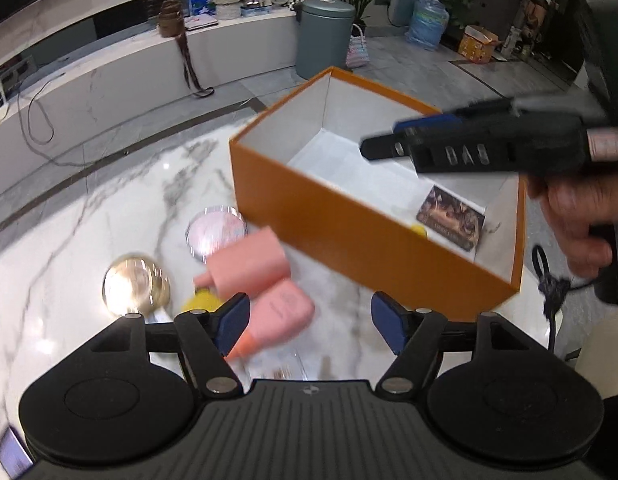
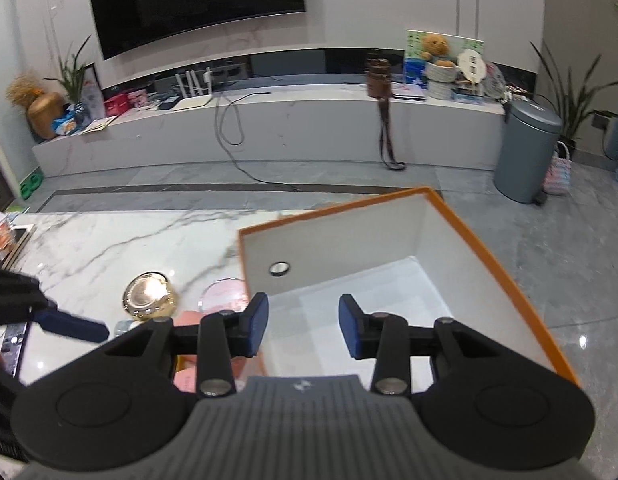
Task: Organize rigid objects
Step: 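Move both tools back toward the remaining objects on the table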
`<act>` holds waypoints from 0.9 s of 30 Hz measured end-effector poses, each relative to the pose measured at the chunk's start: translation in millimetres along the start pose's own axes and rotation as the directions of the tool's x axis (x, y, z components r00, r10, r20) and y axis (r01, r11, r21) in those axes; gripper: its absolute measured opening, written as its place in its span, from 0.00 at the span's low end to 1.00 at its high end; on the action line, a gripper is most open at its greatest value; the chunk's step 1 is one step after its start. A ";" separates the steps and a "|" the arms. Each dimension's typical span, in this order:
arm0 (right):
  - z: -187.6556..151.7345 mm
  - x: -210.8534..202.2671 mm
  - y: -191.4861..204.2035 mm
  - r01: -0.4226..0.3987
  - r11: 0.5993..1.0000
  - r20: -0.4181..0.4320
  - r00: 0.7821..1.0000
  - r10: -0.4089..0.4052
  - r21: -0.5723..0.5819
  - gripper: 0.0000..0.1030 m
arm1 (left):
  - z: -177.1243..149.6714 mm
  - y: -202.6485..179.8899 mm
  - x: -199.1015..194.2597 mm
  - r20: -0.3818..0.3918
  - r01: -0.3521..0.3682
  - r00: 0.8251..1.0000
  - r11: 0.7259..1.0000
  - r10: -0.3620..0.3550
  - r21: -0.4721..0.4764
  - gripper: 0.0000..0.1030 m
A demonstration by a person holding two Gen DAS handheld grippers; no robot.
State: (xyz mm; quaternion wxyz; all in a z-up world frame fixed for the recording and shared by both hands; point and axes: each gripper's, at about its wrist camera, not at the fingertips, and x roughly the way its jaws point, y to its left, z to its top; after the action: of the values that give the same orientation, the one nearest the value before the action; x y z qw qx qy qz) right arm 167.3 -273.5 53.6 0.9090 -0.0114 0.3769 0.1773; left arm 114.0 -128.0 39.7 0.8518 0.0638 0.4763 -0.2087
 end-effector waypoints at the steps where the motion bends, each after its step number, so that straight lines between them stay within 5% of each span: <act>1: 0.0 0.4 3.3 -0.003 1.000 -0.002 1.000 0.003 -0.008 0.38 | -7.9 -0.8 -0.5 -0.003 0.001 1.000 1.000 -0.001 -0.005 0.80; 16: -13.3 0.9 39.5 -0.071 0.993 -0.021 0.997 0.069 -0.089 0.40 | -118.7 -26.0 0.9 0.045 -0.114 0.991 0.982 0.122 -0.151 0.86; 27: -40.0 6.3 70.5 -0.121 0.965 -0.095 0.990 0.101 -0.231 0.40 | -160.6 -51.2 7.9 0.051 -0.154 0.985 0.973 0.165 -0.169 0.86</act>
State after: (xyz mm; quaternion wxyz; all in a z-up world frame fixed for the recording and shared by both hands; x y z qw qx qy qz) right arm 120.9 -211.7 28.6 0.8735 -0.1055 0.3905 0.2711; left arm -29.7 -127.3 -48.7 0.8831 0.0244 0.4575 -0.1014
